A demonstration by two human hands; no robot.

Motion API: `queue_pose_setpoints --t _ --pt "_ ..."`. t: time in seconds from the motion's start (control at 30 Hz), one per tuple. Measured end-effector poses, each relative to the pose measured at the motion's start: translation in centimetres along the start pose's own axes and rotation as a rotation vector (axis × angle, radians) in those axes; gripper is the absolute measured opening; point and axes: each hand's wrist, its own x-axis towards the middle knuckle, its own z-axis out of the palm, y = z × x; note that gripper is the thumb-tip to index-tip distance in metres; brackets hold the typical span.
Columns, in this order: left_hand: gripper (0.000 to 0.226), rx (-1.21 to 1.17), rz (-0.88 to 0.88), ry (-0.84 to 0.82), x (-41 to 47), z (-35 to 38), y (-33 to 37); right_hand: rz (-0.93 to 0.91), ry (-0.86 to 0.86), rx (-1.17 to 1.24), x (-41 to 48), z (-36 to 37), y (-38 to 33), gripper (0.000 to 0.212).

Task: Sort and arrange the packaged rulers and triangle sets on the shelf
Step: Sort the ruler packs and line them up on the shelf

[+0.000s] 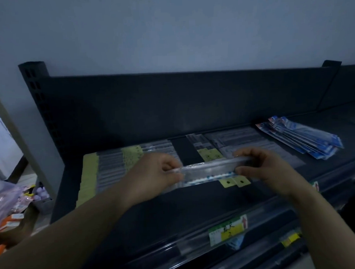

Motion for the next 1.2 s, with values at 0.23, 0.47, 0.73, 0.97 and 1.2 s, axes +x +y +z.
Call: queue_pose_setpoints --t 0.23,0.47,0.73,0.97,1.2 --pt "0.01 -0.06 -0.026 -0.06 6.2 7.3 4.2 0.056 -0.002 -0.083 2.4 -8.6 2.7 0.039" --pt "0.022 0.011 -0.107 -0.021 11.7 14.5 8.5 0.046 -0.086 -0.163 6.8 -16.8 6.4 0.032" --pt "0.039 0.512 -0.149 0.01 11.3 18.6 10.8 -0.083 -0.33 -0.542 9.1 -20.4 9.5 0.043" --pt "0.054 0.614 -0.204 -0.305 8.5 21.5 12.0 -0.225 -0.646 -0.763 7.1 -21.4 11.4 0.056" --pt "0.052 0.518 -0.267 -0.276 8.0 21.0 13.1 -0.236 -0.644 -0.708 5.9 -22.4 11.6 0.05"
